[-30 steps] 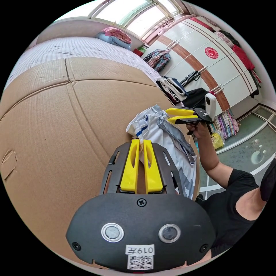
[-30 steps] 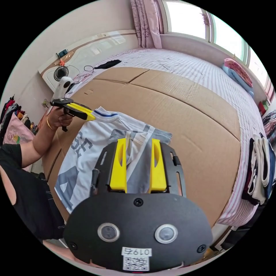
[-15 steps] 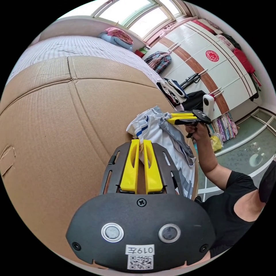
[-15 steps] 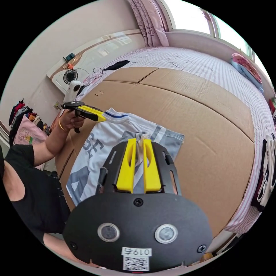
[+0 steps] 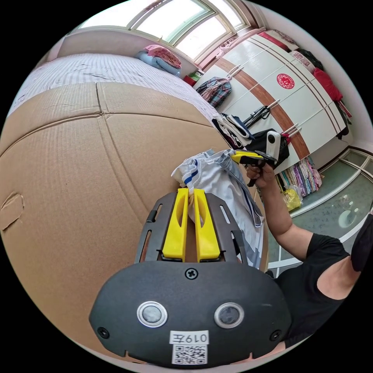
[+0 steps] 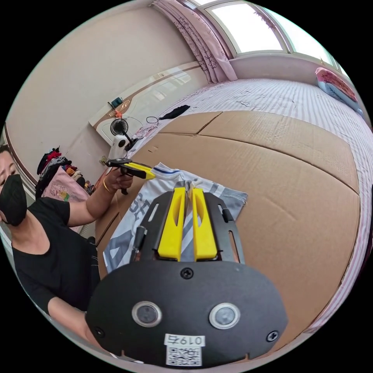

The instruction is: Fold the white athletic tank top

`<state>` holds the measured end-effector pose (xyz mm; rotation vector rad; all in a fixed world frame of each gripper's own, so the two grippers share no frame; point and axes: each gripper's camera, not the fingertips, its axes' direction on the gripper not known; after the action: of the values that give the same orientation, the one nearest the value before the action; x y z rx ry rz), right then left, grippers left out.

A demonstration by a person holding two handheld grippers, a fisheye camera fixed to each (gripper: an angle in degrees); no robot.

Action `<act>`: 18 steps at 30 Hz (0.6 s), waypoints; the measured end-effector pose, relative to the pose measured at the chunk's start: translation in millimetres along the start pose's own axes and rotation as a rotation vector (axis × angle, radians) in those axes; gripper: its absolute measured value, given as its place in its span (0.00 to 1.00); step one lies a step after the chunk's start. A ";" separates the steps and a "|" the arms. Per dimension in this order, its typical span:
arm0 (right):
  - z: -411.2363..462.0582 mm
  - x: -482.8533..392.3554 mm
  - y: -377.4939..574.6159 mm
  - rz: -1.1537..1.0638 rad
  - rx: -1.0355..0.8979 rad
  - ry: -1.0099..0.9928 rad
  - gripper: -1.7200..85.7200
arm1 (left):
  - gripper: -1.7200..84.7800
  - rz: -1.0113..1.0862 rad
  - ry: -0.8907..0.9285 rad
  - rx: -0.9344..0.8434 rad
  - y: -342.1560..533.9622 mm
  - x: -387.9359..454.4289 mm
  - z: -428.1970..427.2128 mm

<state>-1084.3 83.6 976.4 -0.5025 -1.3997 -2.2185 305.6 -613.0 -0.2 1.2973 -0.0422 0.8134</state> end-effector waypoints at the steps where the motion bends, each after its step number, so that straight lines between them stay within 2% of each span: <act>1: -2.2 3.7 3.6 -0.010 0.016 -0.018 0.04 | 0.04 -0.001 0.004 0.008 1.2 -0.5 -1.0; 7: -16.2 26.1 13.7 -0.019 0.104 -0.080 0.04 | 0.04 -0.011 0.011 0.049 6.7 -5.3 -5.7; 13: 4.5 70.6 14.0 0.072 0.010 -0.090 0.04 | 0.04 -0.057 -0.014 0.039 5.4 -13.1 -3.2; 18: -16.9 69.2 12.5 0.056 0.060 -0.160 0.03 | 0.05 -0.051 -0.013 0.032 4.7 -14.1 -7.9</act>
<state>-1135.3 50.5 1015.5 -0.7025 -1.5085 -2.1248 289.5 -613.2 -5.2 1.3290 -0.0061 0.7653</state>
